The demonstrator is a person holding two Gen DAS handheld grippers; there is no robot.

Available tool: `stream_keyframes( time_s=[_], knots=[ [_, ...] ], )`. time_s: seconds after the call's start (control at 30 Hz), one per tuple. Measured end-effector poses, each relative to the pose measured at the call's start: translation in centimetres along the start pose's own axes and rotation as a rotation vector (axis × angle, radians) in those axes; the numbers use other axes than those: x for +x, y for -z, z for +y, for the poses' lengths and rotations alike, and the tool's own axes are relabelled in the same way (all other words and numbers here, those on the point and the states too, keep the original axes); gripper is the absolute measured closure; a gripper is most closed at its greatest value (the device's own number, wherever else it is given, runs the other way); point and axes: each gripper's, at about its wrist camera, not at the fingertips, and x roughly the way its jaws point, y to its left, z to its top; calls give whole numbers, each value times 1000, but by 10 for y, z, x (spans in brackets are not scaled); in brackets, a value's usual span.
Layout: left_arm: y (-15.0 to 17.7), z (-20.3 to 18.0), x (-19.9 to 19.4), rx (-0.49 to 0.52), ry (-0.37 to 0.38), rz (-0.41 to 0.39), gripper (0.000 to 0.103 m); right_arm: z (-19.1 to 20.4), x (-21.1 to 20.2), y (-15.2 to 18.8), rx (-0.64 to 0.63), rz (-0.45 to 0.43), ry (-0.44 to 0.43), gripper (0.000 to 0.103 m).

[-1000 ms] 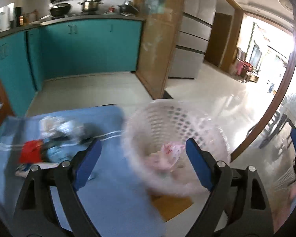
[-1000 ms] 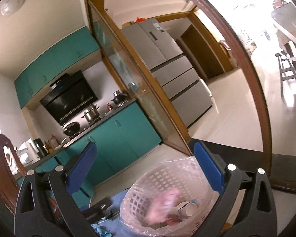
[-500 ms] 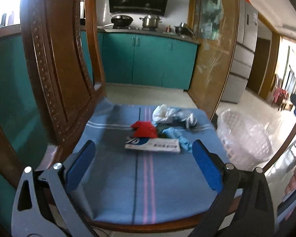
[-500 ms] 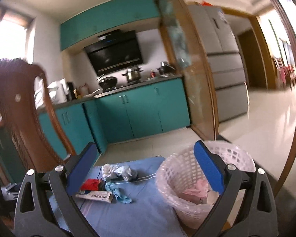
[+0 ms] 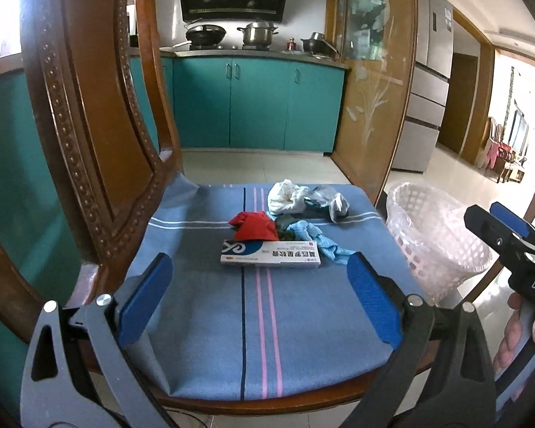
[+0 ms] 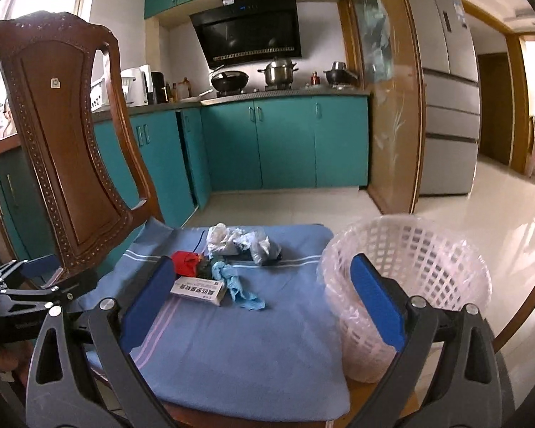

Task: Collect trash
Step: 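Bring both grippers back over the chair seat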

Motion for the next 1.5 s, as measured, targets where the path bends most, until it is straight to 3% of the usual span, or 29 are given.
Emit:
stream_keyframes(
  time_s=[1.5],
  knots=[
    [5, 1, 17, -5, -5, 51, 5, 2, 0, 1, -22, 31, -28, 6]
  ],
)
